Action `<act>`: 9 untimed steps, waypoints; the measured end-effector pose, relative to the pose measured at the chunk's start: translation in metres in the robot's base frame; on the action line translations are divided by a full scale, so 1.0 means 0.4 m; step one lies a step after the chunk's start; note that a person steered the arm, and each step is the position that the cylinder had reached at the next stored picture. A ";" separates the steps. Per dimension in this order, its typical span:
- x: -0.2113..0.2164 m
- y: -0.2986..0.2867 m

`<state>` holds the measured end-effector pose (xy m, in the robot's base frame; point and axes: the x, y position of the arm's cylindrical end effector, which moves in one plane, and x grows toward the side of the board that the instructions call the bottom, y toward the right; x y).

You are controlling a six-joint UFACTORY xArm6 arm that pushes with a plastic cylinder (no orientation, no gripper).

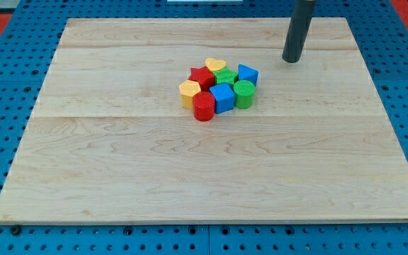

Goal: Move your arm below the blue cube

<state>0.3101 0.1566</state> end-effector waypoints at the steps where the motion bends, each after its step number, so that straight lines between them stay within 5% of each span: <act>1: 0.000 0.000; 8: 0.009 0.009; 9: 0.129 0.019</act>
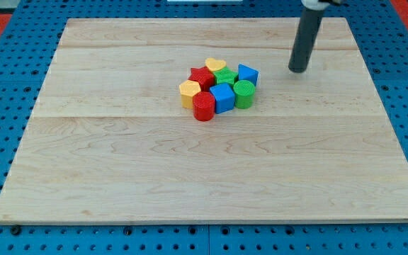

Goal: Move your arm below the blue cube

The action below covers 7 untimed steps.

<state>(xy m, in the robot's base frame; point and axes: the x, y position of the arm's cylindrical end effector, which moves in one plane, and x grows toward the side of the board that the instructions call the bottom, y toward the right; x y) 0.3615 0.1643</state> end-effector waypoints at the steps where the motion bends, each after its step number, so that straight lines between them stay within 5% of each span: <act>1: 0.204 0.000; 2: 0.347 -0.048; 5: 0.332 -0.288; 7: 0.201 -0.342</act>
